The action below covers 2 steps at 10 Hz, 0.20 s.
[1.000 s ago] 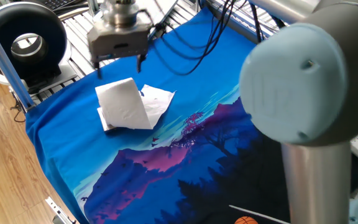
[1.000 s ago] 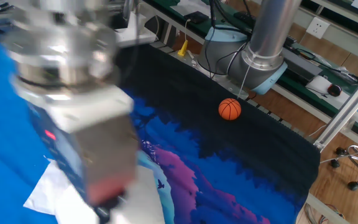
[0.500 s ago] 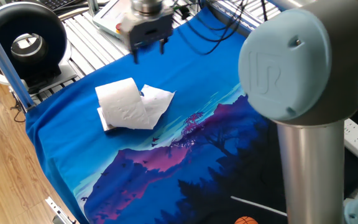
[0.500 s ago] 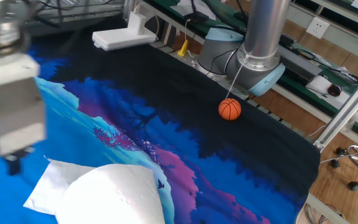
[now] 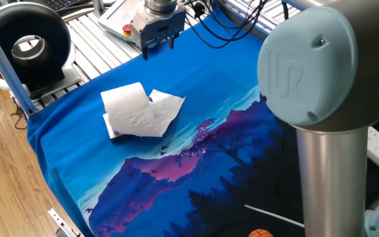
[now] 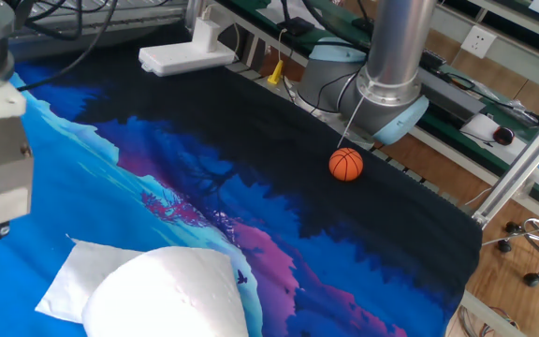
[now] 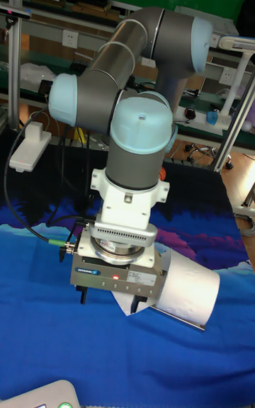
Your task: Put the toilet paper on its holder
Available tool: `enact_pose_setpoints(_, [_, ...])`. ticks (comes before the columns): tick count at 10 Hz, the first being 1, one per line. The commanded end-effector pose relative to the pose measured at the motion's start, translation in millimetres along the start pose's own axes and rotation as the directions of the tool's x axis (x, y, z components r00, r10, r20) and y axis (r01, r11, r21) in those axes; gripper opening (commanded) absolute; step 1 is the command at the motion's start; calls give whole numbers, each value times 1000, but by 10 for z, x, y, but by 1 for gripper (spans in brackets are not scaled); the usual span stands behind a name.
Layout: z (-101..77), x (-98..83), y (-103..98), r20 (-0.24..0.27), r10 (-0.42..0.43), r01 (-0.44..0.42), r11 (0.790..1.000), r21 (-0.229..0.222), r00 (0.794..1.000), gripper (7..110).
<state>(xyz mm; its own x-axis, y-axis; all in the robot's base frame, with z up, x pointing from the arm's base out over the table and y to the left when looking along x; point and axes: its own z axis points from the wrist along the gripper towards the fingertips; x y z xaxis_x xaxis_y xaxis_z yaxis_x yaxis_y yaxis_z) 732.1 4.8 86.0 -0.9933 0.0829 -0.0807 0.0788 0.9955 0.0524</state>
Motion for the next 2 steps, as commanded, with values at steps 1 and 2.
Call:
enact_pose_setpoints(1, [-29,-95,223,2,20,-20,999,-30,1000,7])
enact_pose_setpoints(2, [-54,-57,272,-14,28,-28,999,-35,1000,7])
